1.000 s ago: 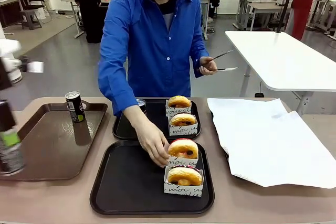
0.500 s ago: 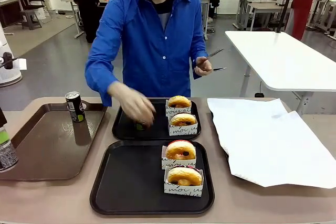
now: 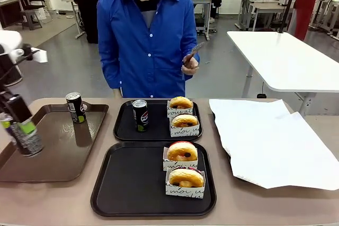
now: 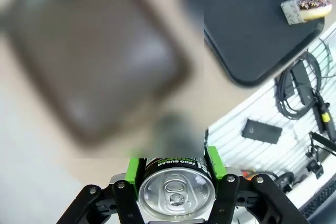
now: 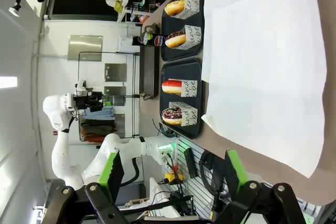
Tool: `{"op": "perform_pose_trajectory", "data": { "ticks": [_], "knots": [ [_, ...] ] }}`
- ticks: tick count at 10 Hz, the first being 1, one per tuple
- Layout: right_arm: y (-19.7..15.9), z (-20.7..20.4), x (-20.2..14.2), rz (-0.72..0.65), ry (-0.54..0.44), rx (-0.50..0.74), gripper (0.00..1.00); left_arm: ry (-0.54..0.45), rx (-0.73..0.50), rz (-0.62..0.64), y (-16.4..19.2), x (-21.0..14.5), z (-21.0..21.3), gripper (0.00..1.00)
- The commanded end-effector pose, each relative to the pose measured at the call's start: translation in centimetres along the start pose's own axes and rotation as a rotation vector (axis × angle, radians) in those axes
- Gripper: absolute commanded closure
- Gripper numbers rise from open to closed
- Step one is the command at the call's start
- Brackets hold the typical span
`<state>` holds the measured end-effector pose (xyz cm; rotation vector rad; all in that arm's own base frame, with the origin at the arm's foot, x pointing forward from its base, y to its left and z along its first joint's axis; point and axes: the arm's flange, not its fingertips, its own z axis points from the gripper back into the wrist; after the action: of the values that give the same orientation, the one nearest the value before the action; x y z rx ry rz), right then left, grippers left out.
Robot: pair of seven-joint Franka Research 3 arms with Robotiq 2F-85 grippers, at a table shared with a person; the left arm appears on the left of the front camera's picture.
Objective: Set up donuts and drinks on trays.
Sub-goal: Pick up one Pepsi coke from the Handle tray and place it on the Flat Tray without a Pepsi coke.
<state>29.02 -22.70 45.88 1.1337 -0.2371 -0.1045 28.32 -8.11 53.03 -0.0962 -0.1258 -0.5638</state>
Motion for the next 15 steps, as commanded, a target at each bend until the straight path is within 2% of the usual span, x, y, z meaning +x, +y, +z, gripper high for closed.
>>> {"op": "perform_pose_trajectory", "data": {
  "ticks": [1, 4, 7, 9, 12, 15],
  "knots": [
    [0.0, 0.1, 0.0, 0.014, -0.004, 0.017, 0.00, -0.065, 0.015, -0.075, -2.2, 2.7, -1.4, 0.42],
    [0.0, 0.1, 0.0, 0.014, -0.004, 0.017, 0.00, -0.090, 0.040, -0.165, -5.9, 7.4, -4.0, 0.42],
    [0.0, 0.1, 0.0, 0.014, -0.004, 0.017, 0.00, -0.071, 0.037, -0.215, -8.9, 11.4, -7.1, 0.42],
    [0.0, 0.1, 0.0, 0.014, -0.004, 0.017, 0.00, -0.077, 0.028, -0.233, -10.4, 12.8, -8.9, 0.42],
    [0.0, 0.1, 0.0, 0.014, -0.004, 0.017, 0.00, 0.016, 0.042, -0.221, -12.1, 14.4, -12.1, 0.42],
    [0.0, 0.1, 0.0, 0.014, -0.004, 0.017, 0.00, 0.023, 0.057, -0.220, -12.9, 15.0, -15.2, 0.42]
  ]
}}
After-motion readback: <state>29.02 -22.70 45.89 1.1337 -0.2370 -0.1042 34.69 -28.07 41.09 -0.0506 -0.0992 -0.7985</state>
